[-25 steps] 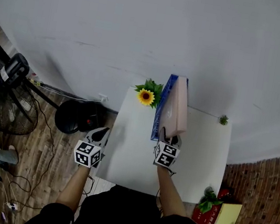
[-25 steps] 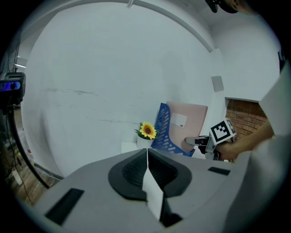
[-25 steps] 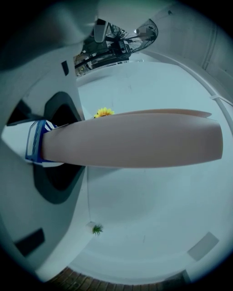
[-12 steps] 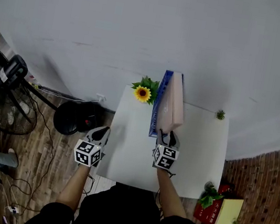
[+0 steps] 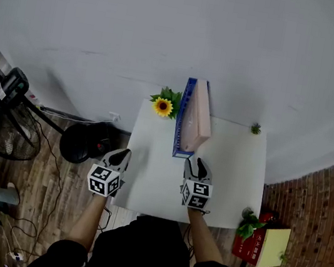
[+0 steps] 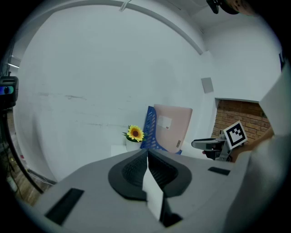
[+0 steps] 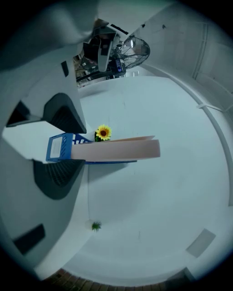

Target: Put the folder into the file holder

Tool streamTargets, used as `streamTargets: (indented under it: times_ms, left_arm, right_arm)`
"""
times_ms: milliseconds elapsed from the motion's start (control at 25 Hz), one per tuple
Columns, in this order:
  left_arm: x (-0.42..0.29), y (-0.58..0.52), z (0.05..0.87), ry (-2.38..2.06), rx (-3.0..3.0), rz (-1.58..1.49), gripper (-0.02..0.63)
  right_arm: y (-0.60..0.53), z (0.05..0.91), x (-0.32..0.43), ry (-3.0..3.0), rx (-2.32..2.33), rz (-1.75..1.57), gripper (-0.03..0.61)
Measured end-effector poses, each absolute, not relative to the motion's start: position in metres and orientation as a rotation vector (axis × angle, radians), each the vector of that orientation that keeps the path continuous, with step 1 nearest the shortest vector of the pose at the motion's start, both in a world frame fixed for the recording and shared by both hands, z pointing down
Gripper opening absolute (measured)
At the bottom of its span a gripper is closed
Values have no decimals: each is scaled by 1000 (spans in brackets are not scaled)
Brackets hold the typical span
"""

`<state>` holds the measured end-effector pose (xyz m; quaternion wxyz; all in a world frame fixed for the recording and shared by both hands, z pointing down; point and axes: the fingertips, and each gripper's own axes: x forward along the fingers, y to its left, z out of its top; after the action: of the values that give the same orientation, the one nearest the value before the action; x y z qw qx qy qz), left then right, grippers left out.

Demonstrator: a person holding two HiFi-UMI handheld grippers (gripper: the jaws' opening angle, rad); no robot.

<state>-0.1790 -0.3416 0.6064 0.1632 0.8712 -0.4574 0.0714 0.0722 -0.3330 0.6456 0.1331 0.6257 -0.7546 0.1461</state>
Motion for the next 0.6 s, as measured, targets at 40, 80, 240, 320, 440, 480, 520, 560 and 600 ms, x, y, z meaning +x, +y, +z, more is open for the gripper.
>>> streamTargets:
  times_ms: [40, 80, 240, 320, 440, 480, 520, 560, 600]
  left_arm:
    - [-177, -340, 606, -1299, 2491, 204, 26]
    - [-175, -339, 605, -1293, 2497, 205, 26]
    - [-169, -334, 601, -1271, 2517, 205, 26]
    - [-165, -332, 600, -1263, 2525, 205, 26]
    - [-161, -327, 599, -1253, 2534, 206, 26]
    - [-160, -326, 599, -1250, 2537, 207, 26]
    - [-159, -325, 598, -1247, 2541, 207, 26]
    - [-158, -324, 598, -1246, 2545, 208, 26]
    - [-157, -323, 597, -1245, 2549, 209, 26]
  right_arm:
    - [-329, 641, 73, -2197, 1820, 419, 190]
    - [-325, 637, 73, -2205, 1827, 415, 176]
    - [-314, 624, 79, -2215, 1857, 402, 65]
    - [-310, 620, 82, -2209, 1872, 398, 9]
    - [-303, 614, 86, -2211, 1887, 400, 9]
    - [-301, 612, 87, -2213, 1890, 400, 9]
    - [-299, 611, 87, -2215, 1894, 399, 9]
    - [-297, 609, 87, -2219, 1897, 396, 9]
    - [-295, 606, 87, -2224, 1899, 390, 9]
